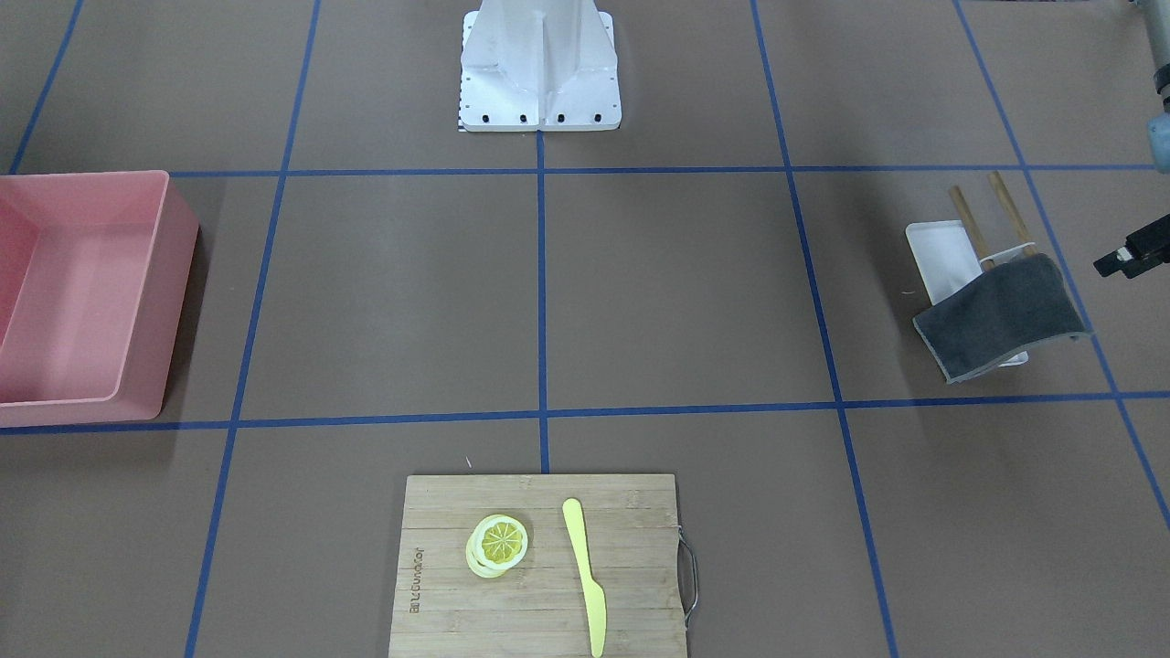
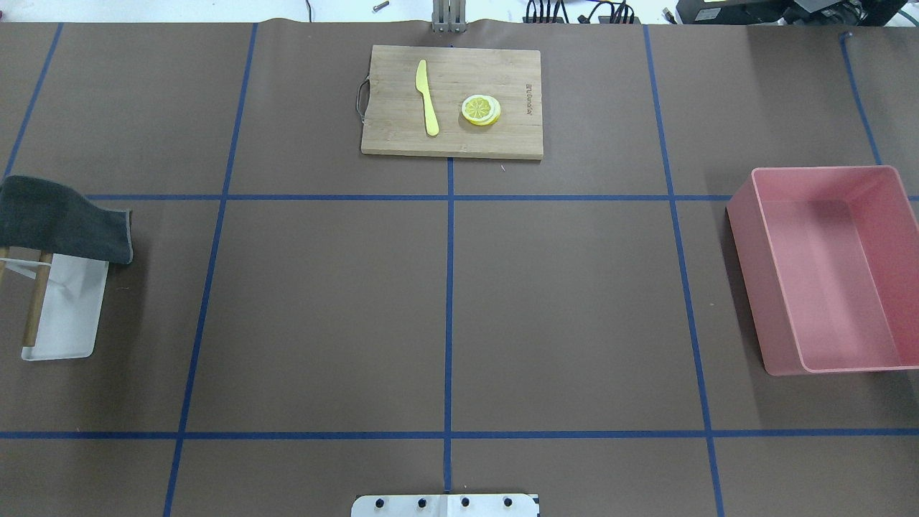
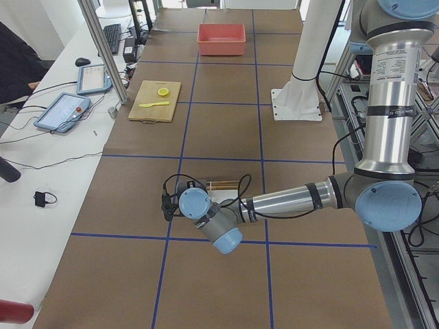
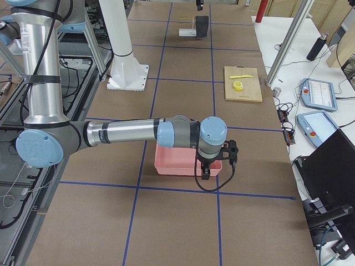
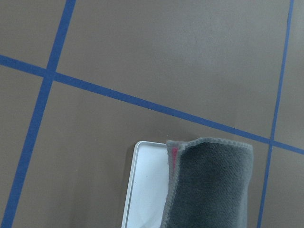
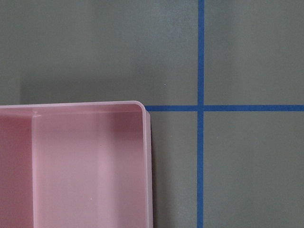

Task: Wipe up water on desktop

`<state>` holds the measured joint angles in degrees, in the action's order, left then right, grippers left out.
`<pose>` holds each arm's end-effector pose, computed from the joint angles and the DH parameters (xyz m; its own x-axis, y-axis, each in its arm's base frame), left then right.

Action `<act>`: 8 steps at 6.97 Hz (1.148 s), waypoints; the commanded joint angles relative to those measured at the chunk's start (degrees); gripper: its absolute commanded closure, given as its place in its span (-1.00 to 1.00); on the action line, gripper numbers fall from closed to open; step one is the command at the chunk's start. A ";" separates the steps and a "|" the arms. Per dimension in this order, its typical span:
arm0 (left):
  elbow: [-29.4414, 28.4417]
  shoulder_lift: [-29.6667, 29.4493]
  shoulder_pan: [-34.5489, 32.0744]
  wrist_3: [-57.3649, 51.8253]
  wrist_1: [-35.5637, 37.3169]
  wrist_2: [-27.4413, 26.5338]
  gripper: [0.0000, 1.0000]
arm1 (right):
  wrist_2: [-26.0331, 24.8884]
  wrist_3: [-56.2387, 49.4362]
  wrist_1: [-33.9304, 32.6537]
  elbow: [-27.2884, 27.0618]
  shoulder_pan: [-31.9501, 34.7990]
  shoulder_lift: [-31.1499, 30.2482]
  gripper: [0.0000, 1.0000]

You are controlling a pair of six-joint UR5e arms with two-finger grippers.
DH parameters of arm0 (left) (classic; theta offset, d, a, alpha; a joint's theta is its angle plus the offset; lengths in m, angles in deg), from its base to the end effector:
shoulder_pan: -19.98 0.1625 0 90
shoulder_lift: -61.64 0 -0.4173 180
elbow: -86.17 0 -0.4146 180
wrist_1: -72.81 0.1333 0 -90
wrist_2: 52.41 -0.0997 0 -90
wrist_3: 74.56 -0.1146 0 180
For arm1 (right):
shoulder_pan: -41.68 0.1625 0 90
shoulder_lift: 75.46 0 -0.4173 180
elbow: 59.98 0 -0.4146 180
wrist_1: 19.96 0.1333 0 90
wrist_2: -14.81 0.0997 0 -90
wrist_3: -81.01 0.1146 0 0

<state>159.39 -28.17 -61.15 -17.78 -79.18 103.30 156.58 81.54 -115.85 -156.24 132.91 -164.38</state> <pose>0.0484 -0.4975 0.6636 0.2594 -0.2005 -0.9447 0.1971 0.9686 -0.1515 0.0544 -0.5195 0.5951 0.6189 0.0027 0.7855 -0.0272 0.9995 0.0180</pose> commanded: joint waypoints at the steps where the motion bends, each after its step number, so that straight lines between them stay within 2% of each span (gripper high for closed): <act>1: 0.17 0.16 0.01 0.09 -1.63 -0.40 -0.97 | 0.00 0.00 0.00 -0.07 0.00 0.06 -1.00; 2: 0.69 0.42 -0.07 0.00 -1.99 -3.28 -0.97 | -0.08 0.00 0.09 -0.07 0.00 0.06 -1.00; 6: 4.03 1.38 -1.92 2.28 -1.90 -22.43 -0.97 | -0.09 0.00 0.00 -0.07 0.09 0.06 -1.00; 7: 3.86 3.48 -1.75 4.46 -2.60 -23.25 -0.97 | -0.09 0.00 0.09 -0.07 0.00 0.06 -1.00; 8: 3.60 3.76 -1.74 11.79 -5.83 -23.43 -0.97 | -0.09 0.00 0.09 -0.16 0.00 0.06 -1.00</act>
<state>163.14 -25.41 -62.88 -12.15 -82.40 80.91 156.49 81.54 -115.79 -156.32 132.94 -164.32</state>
